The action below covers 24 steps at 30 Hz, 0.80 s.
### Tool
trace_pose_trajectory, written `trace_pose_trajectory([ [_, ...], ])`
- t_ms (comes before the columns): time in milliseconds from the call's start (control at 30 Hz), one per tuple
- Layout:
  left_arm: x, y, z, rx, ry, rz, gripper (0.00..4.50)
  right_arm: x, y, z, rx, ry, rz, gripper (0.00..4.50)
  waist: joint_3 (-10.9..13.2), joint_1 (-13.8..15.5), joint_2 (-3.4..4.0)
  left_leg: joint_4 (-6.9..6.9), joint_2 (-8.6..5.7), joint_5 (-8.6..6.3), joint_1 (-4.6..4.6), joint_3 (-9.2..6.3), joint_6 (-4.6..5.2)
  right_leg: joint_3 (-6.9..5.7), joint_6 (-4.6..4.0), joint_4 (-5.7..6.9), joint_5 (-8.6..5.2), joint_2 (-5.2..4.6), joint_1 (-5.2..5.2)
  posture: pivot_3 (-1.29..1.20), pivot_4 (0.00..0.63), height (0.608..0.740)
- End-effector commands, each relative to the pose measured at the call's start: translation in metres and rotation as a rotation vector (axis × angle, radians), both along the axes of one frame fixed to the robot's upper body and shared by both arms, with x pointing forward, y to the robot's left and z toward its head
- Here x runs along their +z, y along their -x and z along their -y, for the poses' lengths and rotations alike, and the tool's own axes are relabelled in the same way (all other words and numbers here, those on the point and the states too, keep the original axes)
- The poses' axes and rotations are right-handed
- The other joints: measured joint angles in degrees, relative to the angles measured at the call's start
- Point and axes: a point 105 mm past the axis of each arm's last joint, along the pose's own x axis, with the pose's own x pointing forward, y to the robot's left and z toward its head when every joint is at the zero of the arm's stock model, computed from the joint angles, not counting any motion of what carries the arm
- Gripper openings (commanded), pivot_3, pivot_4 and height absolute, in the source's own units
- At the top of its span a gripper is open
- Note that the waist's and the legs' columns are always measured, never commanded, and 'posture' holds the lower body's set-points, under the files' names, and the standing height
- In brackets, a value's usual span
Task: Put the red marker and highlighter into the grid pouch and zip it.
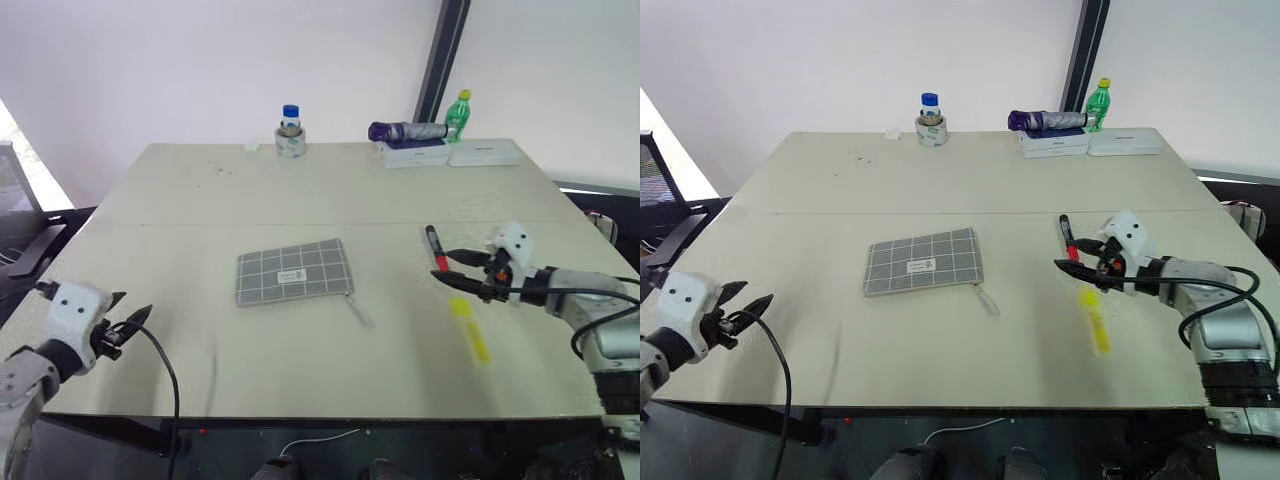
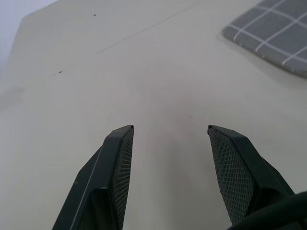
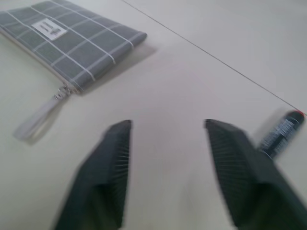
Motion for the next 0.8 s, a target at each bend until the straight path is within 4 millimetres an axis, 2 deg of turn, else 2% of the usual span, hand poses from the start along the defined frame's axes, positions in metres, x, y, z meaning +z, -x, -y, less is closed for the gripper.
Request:
trace_pose_trajectory([
  [33, 0.006, -0.011, 0.007, -0.086, -0.127, 0.038, 2.59, 0.007, -0.002, -0.022, 0.017, 0.005, 0.038, 0.44, 0.0, -0.1, 0.0, 0.0, 0.0, 0.0, 0.0, 0.0, 0.0, 0.0, 0.0, -0.01, 0.0, 0.0, 0.0, 0.0, 0.15, 0.74],
  [67, 0.005, -0.014, 0.009, -0.11, -0.163, 0.042, 2.59, 0.005, -0.002, -0.03, 0.023, -0.004, 0.034, 0.06, 0.0, -0.2, 0.01, -0.02, 0.0, 0.0, 0.0, 0.0, 0.0, 0.0, 0.0, -0.01, 0.0, 0.0, -0.02, 0.0, 0.15, 0.74],
  [167, 0.001, -0.024, 0.013, -0.177, -0.272, 0.057, 2.59, -0.001, -0.007, -0.044, 0.004, -0.009, 0.02, 0.06, 0.0, -0.2, 0.0, -0.15, 0.0, 0.01, 0.01, 0.0, -0.02, 0.03, 0.0, -0.01, 0.01, 0.0, -0.09, 0.0, 0.15, 0.74],
  [367, -0.002, -0.049, 0.023, -0.292, -0.432, 0.137, 2.59, -0.016, -0.04, -0.054, -0.192, 0.004, 0.028, 0.06, 0.0, -0.3, -0.01, -0.53, -0.02, 0.32, 0.03, 0.05, -0.52, 0.11, 0.0, -0.01, 0.02, 0.01, -0.3, 0.0, 0.15, 0.74],
  [467, -0.008, -0.061, 0.033, -0.374, -0.523, 0.17, 2.59, -0.02, -0.051, -0.065, -0.222, -0.013, 0.017, 0.06, 0.0, -0.3, -0.01, -0.59, -0.02, 0.35, 0.03, 0.06, -0.56, 0.1, 0.0, -0.01, 0.02, 0.02, -0.34, 0.0, 0.15, 0.74],
  [800, -0.013, -0.083, 0.06, -0.493, -0.589, 0.282, 2.59, -0.038, -0.066, -0.095, -0.219, 0.002, -0.045, 0.06, 0.0, -1.8, -0.02, -0.59, -0.03, 0.37, -0.02, 0.1, -0.56, 0.15, 0.02, 0.12, 0.03, 0.04, -0.45, 0.0, 0.15, 0.74],
])
